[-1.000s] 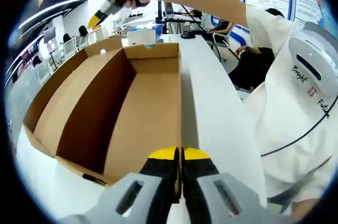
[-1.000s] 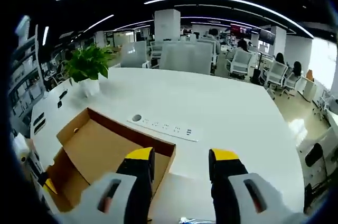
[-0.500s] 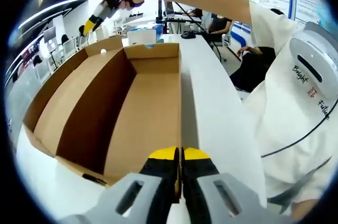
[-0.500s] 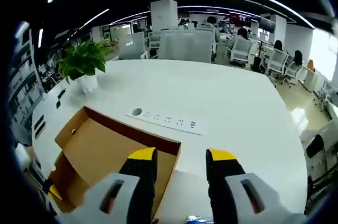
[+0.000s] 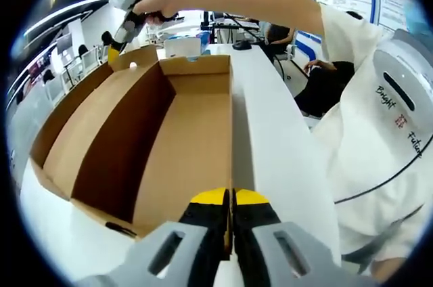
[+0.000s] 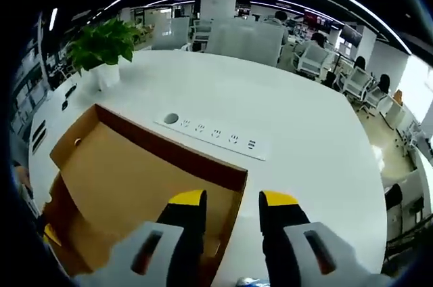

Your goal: Operate the shoe box by opening the lid, removing the specified soft item, and placing it in the target area until the item is outside and the box remains undamaged.

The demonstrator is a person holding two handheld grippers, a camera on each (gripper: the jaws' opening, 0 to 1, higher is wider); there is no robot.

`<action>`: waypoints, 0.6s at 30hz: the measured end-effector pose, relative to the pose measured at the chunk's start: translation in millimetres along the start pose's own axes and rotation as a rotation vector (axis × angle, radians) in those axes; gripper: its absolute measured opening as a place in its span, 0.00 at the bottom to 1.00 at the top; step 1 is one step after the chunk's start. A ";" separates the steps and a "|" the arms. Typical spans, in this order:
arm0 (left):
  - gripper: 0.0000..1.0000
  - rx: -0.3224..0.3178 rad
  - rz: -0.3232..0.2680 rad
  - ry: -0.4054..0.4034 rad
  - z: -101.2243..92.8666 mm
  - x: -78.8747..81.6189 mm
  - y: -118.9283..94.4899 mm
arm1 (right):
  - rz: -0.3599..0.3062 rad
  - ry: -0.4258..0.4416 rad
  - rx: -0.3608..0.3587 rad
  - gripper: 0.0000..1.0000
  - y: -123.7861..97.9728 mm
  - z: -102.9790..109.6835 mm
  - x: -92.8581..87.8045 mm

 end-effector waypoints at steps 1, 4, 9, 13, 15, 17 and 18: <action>0.01 0.000 0.000 0.000 -0.2 0.0 0.0 | 0.007 -0.002 -0.003 0.33 1.6 -0.3 -1.2; 0.01 0.003 -0.003 0.002 -0.6 -0.1 0.0 | 0.028 0.004 -0.023 0.33 6.8 -2.3 -6.6; 0.01 0.004 -0.003 0.003 -1.0 0.1 0.2 | 0.048 0.028 0.007 0.32 10.8 1.6 -11.4; 0.01 0.005 -0.004 0.012 -1.5 -0.1 0.3 | 0.044 0.024 -0.005 0.32 12.3 0.7 -15.1; 0.01 0.005 -0.004 0.018 -1.6 -0.1 0.4 | 0.058 0.052 0.023 0.31 14.0 3.0 -17.9; 0.01 0.003 -0.001 0.016 -1.3 0.1 0.5 | 0.066 0.053 0.024 0.32 15.3 4.4 -21.3; 0.01 0.003 -0.001 0.015 -1.4 0.1 0.5 | 0.066 0.052 0.023 0.32 15.1 4.6 -21.6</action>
Point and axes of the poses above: the point that each gripper's makers call its tool centre point, and the gripper's own axes: y roughly forward along the fingers, z roughly to its left, x roughly out of its top, the point moved 6 cm from there along -y, roughly backward along the fingers, and after that the axes turned 8 degrees about -x, right-handed, at the moved point
